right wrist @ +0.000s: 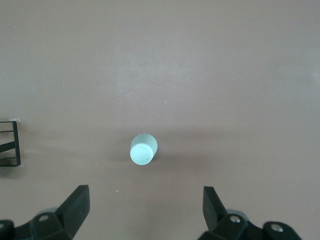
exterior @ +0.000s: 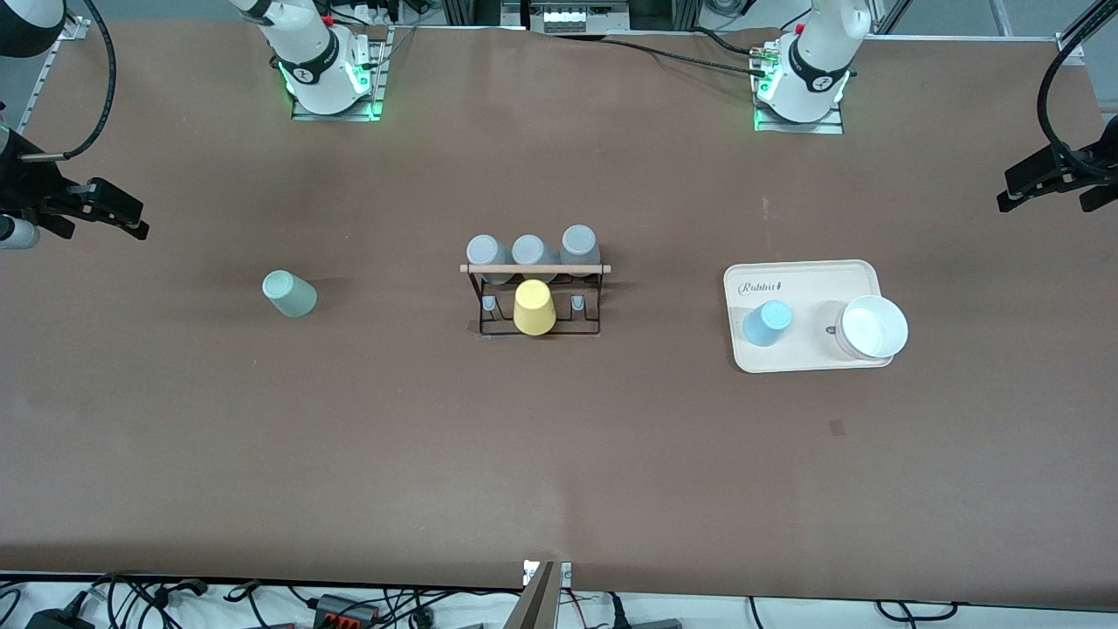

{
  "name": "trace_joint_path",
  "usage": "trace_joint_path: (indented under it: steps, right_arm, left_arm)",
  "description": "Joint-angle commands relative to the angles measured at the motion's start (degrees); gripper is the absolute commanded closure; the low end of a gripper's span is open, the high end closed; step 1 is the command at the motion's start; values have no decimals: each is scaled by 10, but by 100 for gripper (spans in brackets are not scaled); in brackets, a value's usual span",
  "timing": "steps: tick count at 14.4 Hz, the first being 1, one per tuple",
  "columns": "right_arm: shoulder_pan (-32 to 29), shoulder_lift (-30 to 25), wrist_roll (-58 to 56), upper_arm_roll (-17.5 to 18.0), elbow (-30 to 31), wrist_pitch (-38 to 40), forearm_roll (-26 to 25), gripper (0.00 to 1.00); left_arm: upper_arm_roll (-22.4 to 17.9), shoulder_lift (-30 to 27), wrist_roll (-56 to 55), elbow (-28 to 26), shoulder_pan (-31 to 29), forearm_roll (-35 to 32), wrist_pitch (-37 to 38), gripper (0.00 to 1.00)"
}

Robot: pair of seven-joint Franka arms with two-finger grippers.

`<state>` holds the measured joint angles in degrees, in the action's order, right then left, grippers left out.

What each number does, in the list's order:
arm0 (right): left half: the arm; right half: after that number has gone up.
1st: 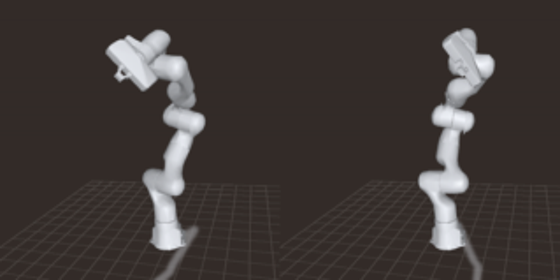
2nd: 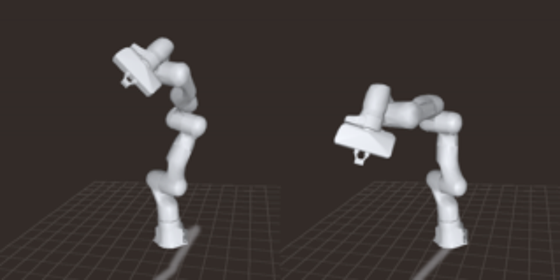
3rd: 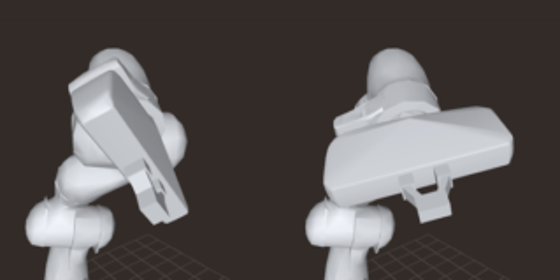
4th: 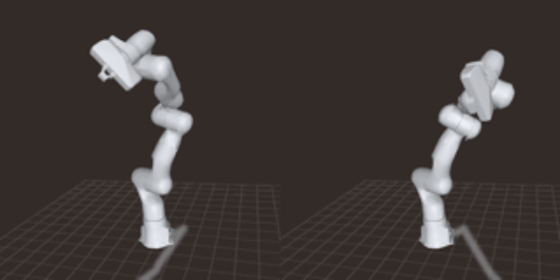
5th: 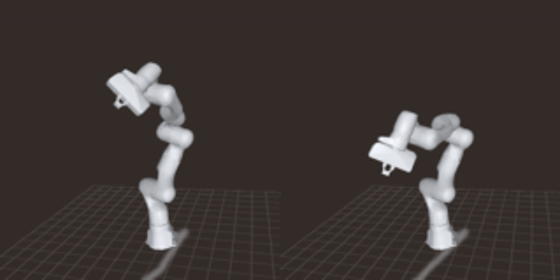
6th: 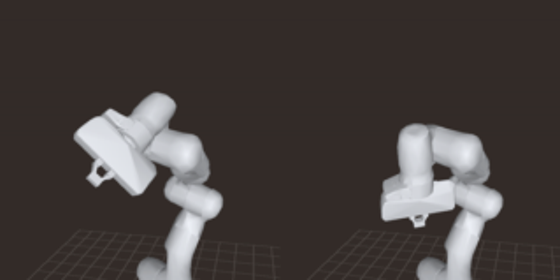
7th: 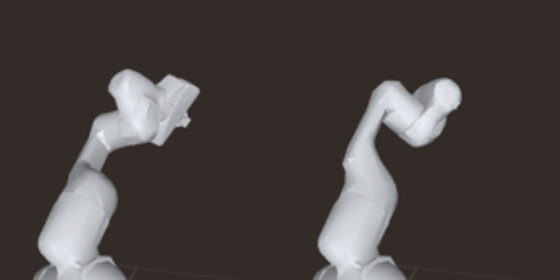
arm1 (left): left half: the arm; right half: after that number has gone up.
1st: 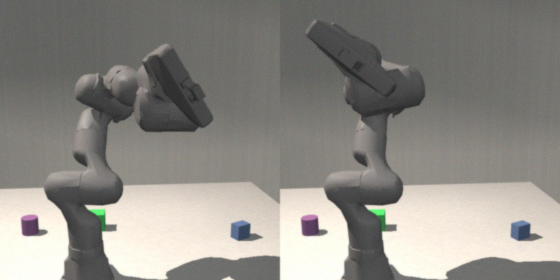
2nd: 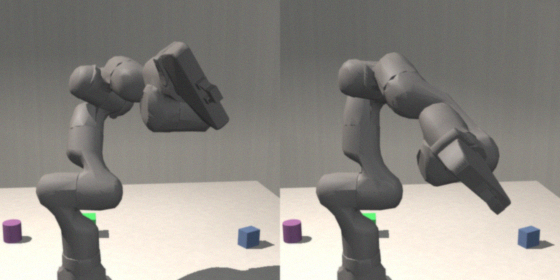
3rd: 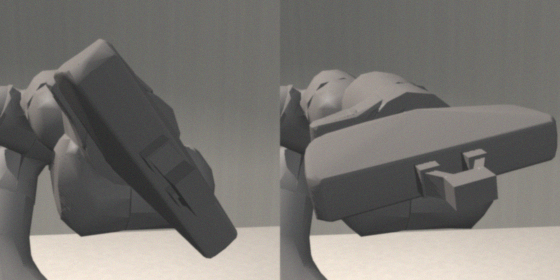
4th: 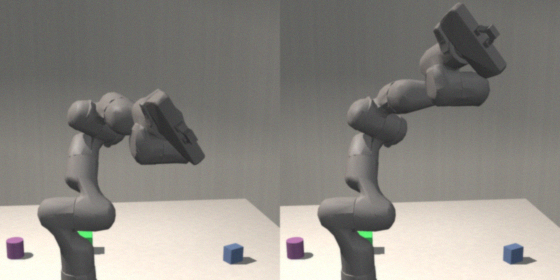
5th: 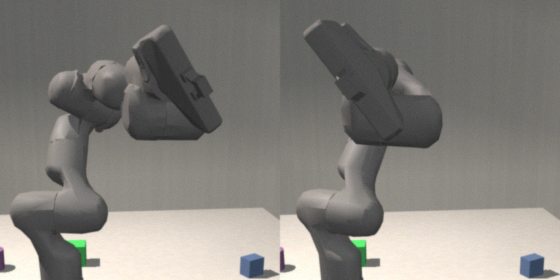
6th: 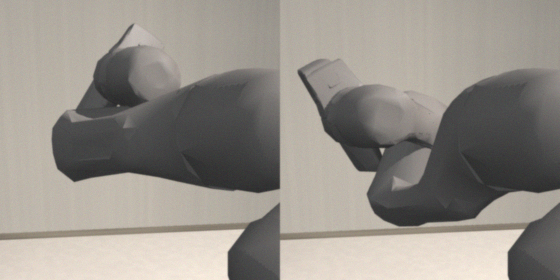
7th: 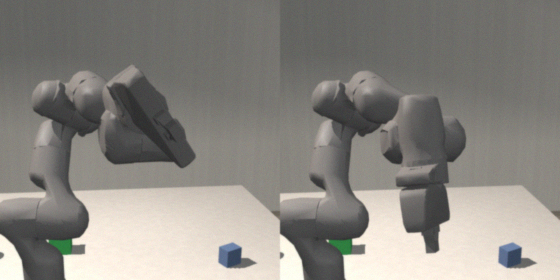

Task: Hang scattered cups on rack with three cups
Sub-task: 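Move the left gripper toward the light blue cup on the white tray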

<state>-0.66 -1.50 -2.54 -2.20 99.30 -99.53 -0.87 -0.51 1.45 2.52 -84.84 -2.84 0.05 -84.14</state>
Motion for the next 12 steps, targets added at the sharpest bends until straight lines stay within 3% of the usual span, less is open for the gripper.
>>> trace_joint_path:
  steps: [1,8,12]
  right_arm:
    - [-3,-15,-4,4,4,7,3,0]
    - [-3,-18,0,4,5,5,4,0]
    - [2,-13,-3,4,2,8,3,0]
  left_arm:
    - [-1,16,16,21,0,6,4,0]
    - [1,16,12,15,-1,11,5,0]
    - [3,55,6,13,0,42,17,0]
